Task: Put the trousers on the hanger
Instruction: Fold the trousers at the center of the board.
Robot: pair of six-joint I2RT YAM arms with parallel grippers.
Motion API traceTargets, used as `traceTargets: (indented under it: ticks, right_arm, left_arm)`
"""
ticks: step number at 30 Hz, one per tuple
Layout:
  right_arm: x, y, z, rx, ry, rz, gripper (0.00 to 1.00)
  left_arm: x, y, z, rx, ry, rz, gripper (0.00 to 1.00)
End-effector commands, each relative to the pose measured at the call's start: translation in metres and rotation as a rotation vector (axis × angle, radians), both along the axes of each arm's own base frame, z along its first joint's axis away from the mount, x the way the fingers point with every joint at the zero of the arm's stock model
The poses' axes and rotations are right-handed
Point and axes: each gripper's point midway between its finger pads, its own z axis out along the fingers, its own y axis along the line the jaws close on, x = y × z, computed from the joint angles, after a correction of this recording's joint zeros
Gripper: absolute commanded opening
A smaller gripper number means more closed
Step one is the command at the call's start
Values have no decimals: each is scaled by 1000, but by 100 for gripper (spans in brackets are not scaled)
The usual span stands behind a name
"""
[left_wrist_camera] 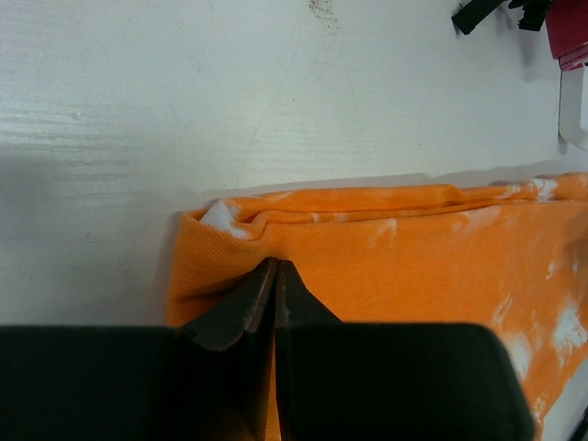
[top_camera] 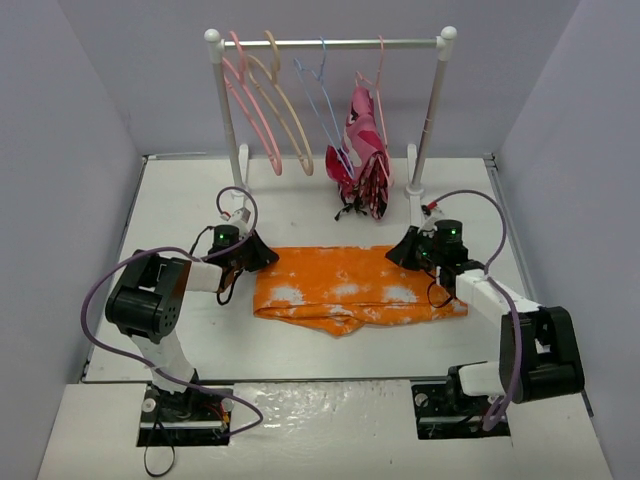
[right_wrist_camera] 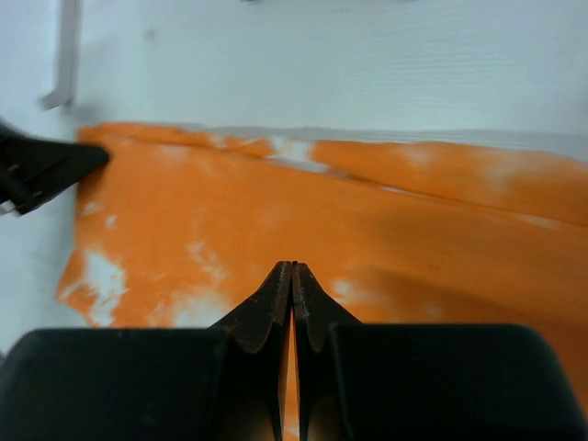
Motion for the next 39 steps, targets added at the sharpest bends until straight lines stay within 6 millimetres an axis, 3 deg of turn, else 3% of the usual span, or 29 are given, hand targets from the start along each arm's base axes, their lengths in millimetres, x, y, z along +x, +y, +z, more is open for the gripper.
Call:
traceTargets:
  ticks: [1,3,5,7,10,14,19,24,29,32,39]
  right_arm:
    - [-4,90,62,164,-149,228,0]
    - [-17,133,64,206,-152,312,0]
    - [-19,161,65,241,-152,359,0]
    - [-29,203,79,291,-179,459,0]
    - [-45,259,70,293,-177,615,0]
    - [-59,304,50,296,-172,743,0]
    - [-65,341,23,327,-150,846,0]
    - [-92,353,-7,296,-98,909,0]
    - [-134,345,-54,242,21,969,0]
    - [-162,332,-82,192,90,1004,0]
    - [-199,286,-124,104,235,1026,0]
  left_arm:
    - [-13,15,-14,63,100,41,0]
    - [-17,15,-13,62,116,39,0]
    - [-21,16,-11,64,130,39,0]
    - [-24,15,-9,64,134,36,0]
    - [-28,18,-7,83,146,25,0]
    - [-34,20,-7,109,162,9,0]
    - [-40,23,-13,137,191,-8,0]
    - [-41,28,-18,166,205,1,0]
    - [-38,29,-23,176,215,8,0]
    - [-38,31,-32,185,238,15,0]
    - [-35,33,-43,193,263,39,0]
